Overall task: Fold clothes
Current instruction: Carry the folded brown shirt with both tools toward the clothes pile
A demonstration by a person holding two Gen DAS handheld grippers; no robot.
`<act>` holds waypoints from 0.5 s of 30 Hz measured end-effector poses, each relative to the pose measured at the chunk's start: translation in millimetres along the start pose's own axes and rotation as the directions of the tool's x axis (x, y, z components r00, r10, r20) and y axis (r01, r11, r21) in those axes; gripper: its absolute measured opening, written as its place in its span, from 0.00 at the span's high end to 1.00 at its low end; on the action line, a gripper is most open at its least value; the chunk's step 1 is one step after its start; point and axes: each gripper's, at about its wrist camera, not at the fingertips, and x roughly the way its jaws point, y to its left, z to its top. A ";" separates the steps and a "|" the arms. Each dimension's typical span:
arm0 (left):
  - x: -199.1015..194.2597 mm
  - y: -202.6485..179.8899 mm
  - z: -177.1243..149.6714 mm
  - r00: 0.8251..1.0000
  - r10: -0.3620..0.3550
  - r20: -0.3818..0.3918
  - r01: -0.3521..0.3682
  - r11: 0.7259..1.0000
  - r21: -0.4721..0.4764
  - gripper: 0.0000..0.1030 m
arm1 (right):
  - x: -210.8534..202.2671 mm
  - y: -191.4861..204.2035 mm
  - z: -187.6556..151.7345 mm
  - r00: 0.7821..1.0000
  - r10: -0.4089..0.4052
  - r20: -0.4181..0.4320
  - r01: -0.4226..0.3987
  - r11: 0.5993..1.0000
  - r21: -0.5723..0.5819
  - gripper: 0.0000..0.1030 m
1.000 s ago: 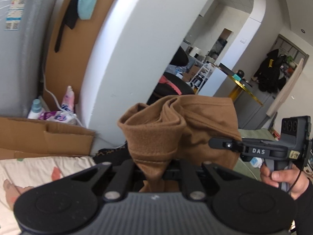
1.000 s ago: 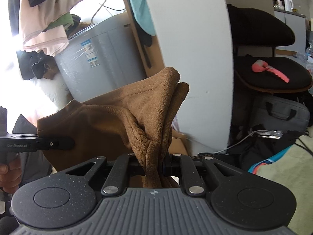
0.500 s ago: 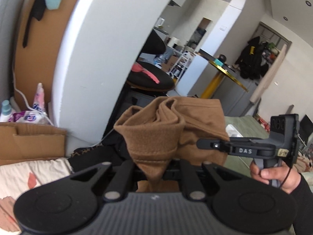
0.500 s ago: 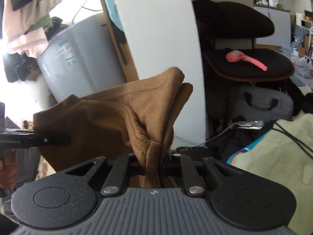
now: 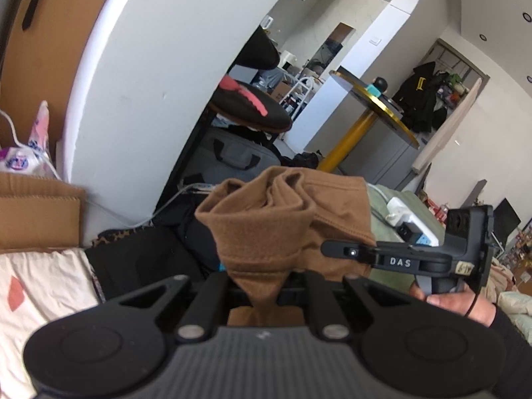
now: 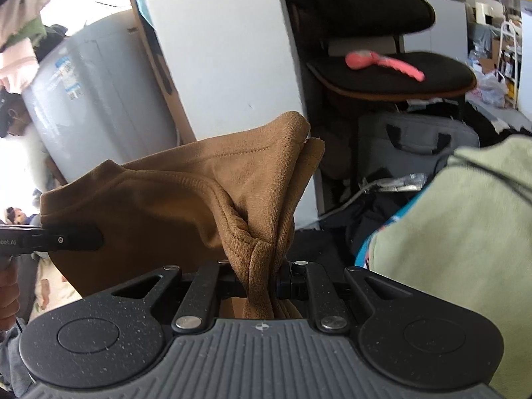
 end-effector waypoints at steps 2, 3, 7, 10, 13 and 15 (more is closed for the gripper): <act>9.4 10.1 -5.7 1.000 -0.023 -0.012 0.023 1.000 -0.007 0.93 | 11.1 -5.9 -6.3 1.000 -0.012 -0.014 0.012 1.000 0.003 0.88; 14.1 13.8 -7.9 0.999 -0.030 -0.019 0.030 1.000 -0.001 0.93 | 16.3 -8.6 -9.6 1.000 -0.018 -0.020 0.018 1.000 0.006 0.88; 32.3 29.6 -13.8 0.998 -0.052 -0.042 0.052 0.999 0.003 0.93 | 36.3 -18.0 -21.2 0.999 -0.036 -0.035 0.036 0.999 0.006 0.88; 45.6 40.6 -19.4 0.997 -0.063 -0.048 0.064 0.998 0.006 0.93 | 51.1 -25.6 -27.3 0.998 -0.044 -0.044 0.045 0.999 0.018 0.88; 57.9 52.6 -26.7 0.997 -0.064 -0.050 0.064 0.998 -0.011 0.94 | 68.2 -31.1 -33.4 0.997 -0.050 -0.058 0.052 0.998 0.023 0.88; 62.3 58.4 -32.8 0.997 -0.067 -0.048 0.066 0.998 -0.018 0.94 | 79.4 -34.4 -38.1 0.996 -0.052 -0.068 0.054 0.998 0.026 0.88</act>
